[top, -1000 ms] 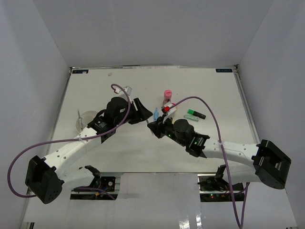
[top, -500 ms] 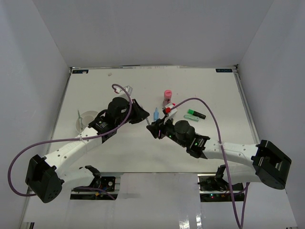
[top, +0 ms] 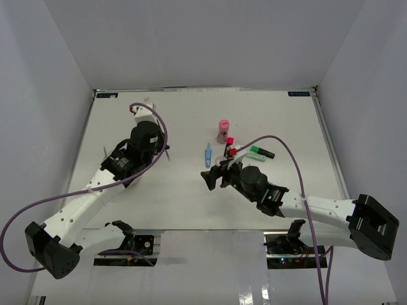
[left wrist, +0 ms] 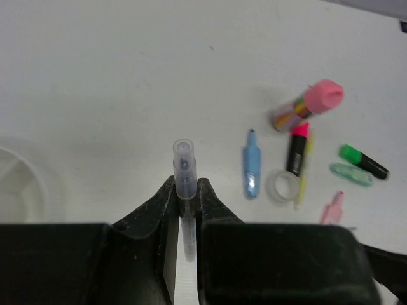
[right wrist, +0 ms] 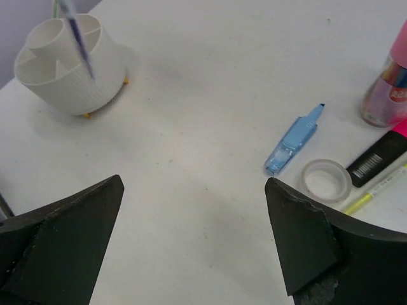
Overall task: Sort the stationery into containers
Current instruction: Place the pen in the storage box.
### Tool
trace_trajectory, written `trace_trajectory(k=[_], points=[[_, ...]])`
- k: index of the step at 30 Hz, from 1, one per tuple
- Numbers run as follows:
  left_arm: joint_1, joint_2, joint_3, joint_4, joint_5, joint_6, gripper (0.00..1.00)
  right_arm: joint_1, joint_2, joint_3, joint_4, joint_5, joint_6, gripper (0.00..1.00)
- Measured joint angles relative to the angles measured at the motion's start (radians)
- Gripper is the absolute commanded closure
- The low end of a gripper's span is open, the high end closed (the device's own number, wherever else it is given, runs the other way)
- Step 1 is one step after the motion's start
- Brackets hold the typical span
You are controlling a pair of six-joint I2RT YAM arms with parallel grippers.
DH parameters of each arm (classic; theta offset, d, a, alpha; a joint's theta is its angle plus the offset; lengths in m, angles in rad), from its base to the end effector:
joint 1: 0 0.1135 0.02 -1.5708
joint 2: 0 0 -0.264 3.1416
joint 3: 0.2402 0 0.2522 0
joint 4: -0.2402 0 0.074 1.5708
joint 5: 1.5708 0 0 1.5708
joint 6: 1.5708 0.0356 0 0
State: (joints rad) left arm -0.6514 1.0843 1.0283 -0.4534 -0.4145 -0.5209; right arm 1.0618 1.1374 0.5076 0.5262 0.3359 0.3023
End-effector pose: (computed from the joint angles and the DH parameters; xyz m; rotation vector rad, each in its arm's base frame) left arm 0.1976 -0.1326 0.3411 -0.1177 2.0436 -0.3036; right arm 0.1318 0.2121 0.2462 -0.3898 1.6793 0.7441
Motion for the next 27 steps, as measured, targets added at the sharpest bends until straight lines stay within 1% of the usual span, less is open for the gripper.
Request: trace_trajectory(k=[3, 9, 10, 12, 19, 22, 27], points=[[0.074, -0.037, 0.043, -0.069, -0.106, 0.077, 1.0, 0.0, -0.014, -0.034, -0.014, 0.034, -0.02, 0.09], [0.383, -0.079, 0.071, -0.153, -0.179, 0.216, 1.0, -0.001, -0.038, -0.075, -0.054, 0.088, -0.045, 0.1], [0.419, -0.078, 0.071, -0.166, -0.188, 0.232, 1.0, -0.001, -0.044, -0.08, -0.062, 0.095, -0.048, 0.1], [0.454, -0.078, 0.066, -0.175, -0.197, 0.261, 1.0, -0.002, -0.056, -0.081, -0.079, 0.107, -0.05, 0.1], [0.502, -0.037, 0.021, -0.138, -0.23, 0.333, 1.0, -0.007, -0.123, -0.094, -0.102, 0.114, -0.051, 0.1], [0.539, -0.014, -0.012, -0.087, -0.233, 0.345, 1.0, -0.009, -0.137, -0.099, -0.113, 0.114, -0.051, 0.1], [0.595, -0.032, -0.127, 0.032, -0.233, 0.381, 1.0, -0.013, -0.167, -0.106, -0.112, 0.11, -0.053, 0.1]])
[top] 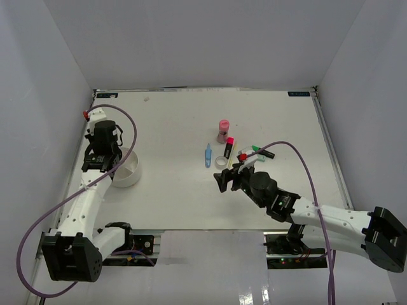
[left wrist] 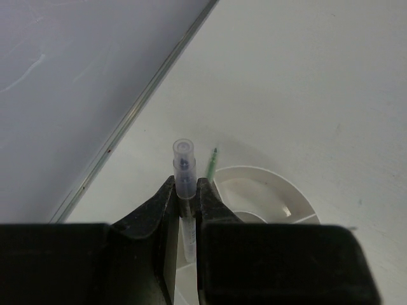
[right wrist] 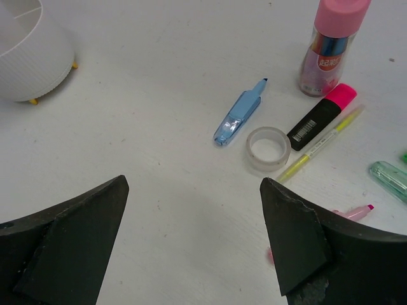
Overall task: Sort the stationery into containers
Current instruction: Place the pen in the storage box.
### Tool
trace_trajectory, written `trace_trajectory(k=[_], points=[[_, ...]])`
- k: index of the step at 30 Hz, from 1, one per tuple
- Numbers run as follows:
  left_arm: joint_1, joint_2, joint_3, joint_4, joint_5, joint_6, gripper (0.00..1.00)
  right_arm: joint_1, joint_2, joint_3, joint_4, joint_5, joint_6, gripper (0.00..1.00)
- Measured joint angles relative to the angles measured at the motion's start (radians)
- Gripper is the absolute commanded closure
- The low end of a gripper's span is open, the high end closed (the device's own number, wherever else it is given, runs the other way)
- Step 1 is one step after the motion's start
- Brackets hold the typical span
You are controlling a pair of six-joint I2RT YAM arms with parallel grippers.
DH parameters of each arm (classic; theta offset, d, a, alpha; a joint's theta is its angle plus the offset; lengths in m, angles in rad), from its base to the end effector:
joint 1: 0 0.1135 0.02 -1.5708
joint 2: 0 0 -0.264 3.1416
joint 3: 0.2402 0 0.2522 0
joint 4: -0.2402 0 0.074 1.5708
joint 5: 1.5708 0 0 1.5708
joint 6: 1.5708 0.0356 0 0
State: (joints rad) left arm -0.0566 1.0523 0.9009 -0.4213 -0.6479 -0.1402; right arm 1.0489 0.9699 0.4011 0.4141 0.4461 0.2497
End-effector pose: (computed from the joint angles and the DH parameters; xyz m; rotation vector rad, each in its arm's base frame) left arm 0.2273 0.0086 0.3097 -0.4564 2.0144 0.5701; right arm 0.1201 0.1781 0.2335 -0.3599 1.7071 0.5771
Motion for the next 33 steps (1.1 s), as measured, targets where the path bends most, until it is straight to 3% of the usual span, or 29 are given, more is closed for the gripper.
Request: trace_trajectory(k=[5, 8, 20, 26, 29, 33], points=[[0.029, -0.024, -0.094, 0.113, 0.0, 0.036, 1.0, -0.006, -0.016, -0.013, -0.002, -0.003, -0.003, 0.1], [0.029, -0.024, -0.136, 0.163, 0.0, 0.047, 0.94, -0.009, -0.019, -0.019, -0.002, -0.003, -0.003, 0.1], [0.038, -0.014, -0.191, 0.243, -0.001, 0.045, 0.54, -0.017, -0.02, -0.021, -0.002, -0.004, -0.003, 0.1], [0.038, -0.009, -0.191, 0.243, 0.001, 0.03, 0.46, -0.022, -0.013, -0.021, -0.003, -0.004, -0.003, 0.1], [0.038, -0.009, -0.186, 0.222, 0.006, 0.015, 0.35, -0.027, -0.013, -0.021, -0.004, -0.002, -0.003, 0.09], [0.039, -0.013, -0.145, 0.157, 0.07, -0.016, 0.27, -0.05, 0.002, -0.015, -0.034, 0.021, 0.009, 0.04]])
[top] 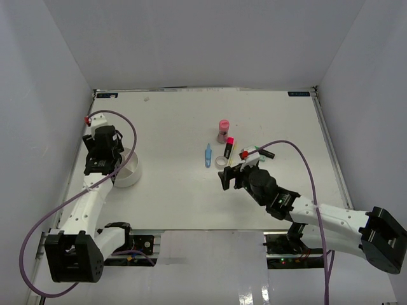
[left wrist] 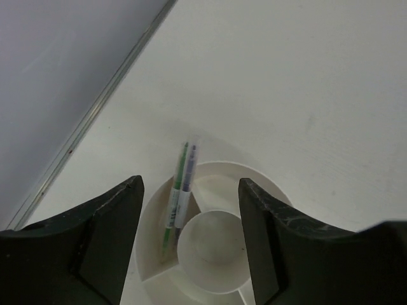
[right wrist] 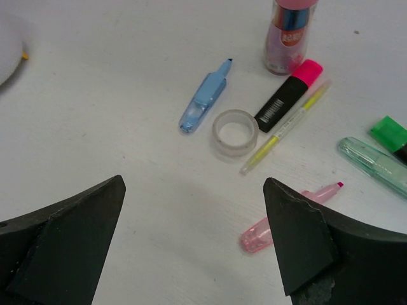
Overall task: Sort the stationery into containers
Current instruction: Place the pen in the storage box, then pick up the pen from the center of the board.
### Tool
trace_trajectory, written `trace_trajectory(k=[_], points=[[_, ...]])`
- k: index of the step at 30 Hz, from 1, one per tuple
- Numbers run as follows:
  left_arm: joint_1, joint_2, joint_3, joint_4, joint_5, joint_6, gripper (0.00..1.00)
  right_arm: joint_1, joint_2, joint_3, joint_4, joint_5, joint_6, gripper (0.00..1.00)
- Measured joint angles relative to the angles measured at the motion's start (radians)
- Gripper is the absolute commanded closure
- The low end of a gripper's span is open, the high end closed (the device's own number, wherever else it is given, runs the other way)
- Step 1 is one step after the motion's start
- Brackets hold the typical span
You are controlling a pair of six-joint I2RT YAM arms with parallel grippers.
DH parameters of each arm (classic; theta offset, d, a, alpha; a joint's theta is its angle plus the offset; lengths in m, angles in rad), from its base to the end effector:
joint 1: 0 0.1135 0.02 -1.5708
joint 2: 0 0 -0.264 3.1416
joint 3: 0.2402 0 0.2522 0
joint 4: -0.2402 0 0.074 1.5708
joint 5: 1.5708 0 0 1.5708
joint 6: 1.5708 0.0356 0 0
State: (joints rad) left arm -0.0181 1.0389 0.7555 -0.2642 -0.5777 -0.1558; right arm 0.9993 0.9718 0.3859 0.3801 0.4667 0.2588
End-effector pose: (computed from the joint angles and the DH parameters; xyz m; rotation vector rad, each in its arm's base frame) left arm 0.2270 0.0153 0.2761 -0.4778 2.0029 0.5022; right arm 0.1281 0.1696 0.2245 -0.3179 1.7527 0.5003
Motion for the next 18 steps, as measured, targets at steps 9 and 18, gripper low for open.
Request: trace_trajectory(k=[9, 18], points=[[-0.058, -0.032, 0.113, -0.08, 0.343, -0.052, 0.02, -0.162, 0.177, 0.161, -0.193, 0.031, 0.085, 0.1], [-0.172, -0.118, 0.045, -0.053, 0.548, -0.071, 0.02, -0.248, 0.468, 0.386, -0.294, 0.066, 0.161, 0.26]])
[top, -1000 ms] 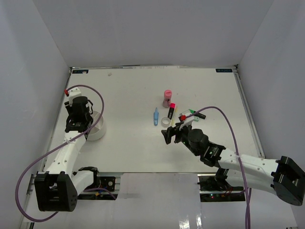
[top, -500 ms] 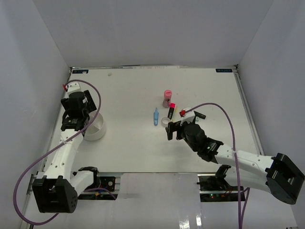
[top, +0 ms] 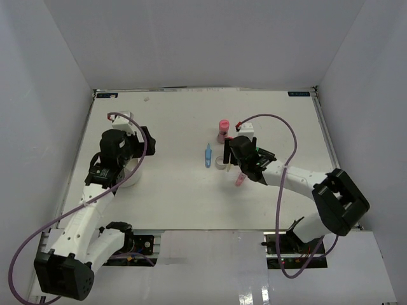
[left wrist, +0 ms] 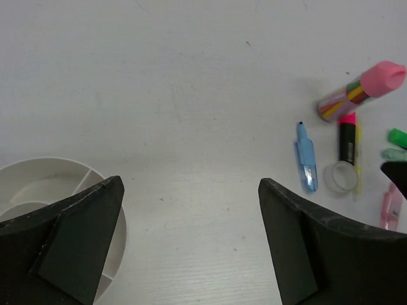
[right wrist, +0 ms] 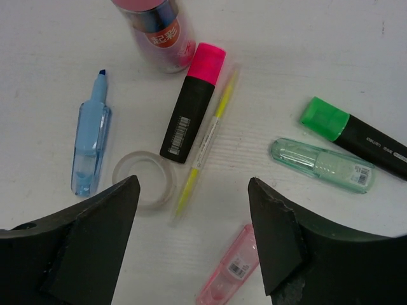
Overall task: Sort the stationery into containers
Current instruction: Pick up the pen from the center of the board, then place the pen in the storage box.
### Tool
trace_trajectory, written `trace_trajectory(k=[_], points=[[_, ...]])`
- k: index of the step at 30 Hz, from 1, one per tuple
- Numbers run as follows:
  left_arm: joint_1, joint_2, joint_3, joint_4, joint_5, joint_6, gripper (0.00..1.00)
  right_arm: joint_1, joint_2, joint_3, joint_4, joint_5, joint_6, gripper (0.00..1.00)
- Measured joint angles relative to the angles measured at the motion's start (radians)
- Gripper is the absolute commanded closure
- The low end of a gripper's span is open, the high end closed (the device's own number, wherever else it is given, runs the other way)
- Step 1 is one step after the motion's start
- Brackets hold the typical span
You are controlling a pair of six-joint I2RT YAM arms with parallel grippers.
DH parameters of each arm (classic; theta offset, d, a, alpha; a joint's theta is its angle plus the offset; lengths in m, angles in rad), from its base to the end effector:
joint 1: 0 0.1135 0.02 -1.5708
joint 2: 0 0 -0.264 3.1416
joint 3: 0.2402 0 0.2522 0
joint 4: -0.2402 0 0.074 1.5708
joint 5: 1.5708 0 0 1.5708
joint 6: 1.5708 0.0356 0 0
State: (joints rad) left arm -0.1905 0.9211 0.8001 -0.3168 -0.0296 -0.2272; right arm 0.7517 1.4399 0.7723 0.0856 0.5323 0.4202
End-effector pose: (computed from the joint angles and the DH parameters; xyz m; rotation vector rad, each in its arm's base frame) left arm 0.2064 -0.0387 0.3072 -0.0560 2.0155 -0.2367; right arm 0.2333 0.1934 0.2132 -0.0410 2.0670 0.1451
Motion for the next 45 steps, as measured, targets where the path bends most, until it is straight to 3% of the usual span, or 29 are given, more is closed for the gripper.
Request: trace_trajectory(k=[8, 24, 31, 36, 38, 42, 45], points=[[-0.036, -0.179, -0.159, 0.099, 0.092, -0.011, 0.02, -0.033, 0.218, 0.114, -0.041, 0.01, 0.068, 0.37], [-0.08, -0.189, -0.17, 0.116, 0.101, -0.01, 0.02, -0.073, 0.334, 0.15, -0.047, 0.023, 0.127, 0.48], [-0.082, -0.179, -0.17, 0.116, 0.106, -0.014, 0.02, -0.092, 0.335, 0.145, -0.034, 0.037, 0.149, 0.74], [-0.082, -0.159, -0.169, 0.114, 0.149, -0.045, 0.02, -0.093, 0.301, 0.101, -0.012, 0.037, 0.131, 0.76], [-0.082, -0.149, -0.165, 0.106, 0.172, -0.069, 0.02, -0.095, 0.264, 0.066, -0.007, 0.03, 0.111, 0.85], [-0.082, -0.131, -0.131, 0.089, 0.229, -0.142, 0.02, -0.094, 0.148, -0.009, 0.019, 0.001, 0.064, 0.85], [-0.083, -0.104, -0.084, 0.09, 0.289, -0.216, 0.02, -0.089, 0.033, -0.058, 0.053, -0.018, 0.02, 0.92]])
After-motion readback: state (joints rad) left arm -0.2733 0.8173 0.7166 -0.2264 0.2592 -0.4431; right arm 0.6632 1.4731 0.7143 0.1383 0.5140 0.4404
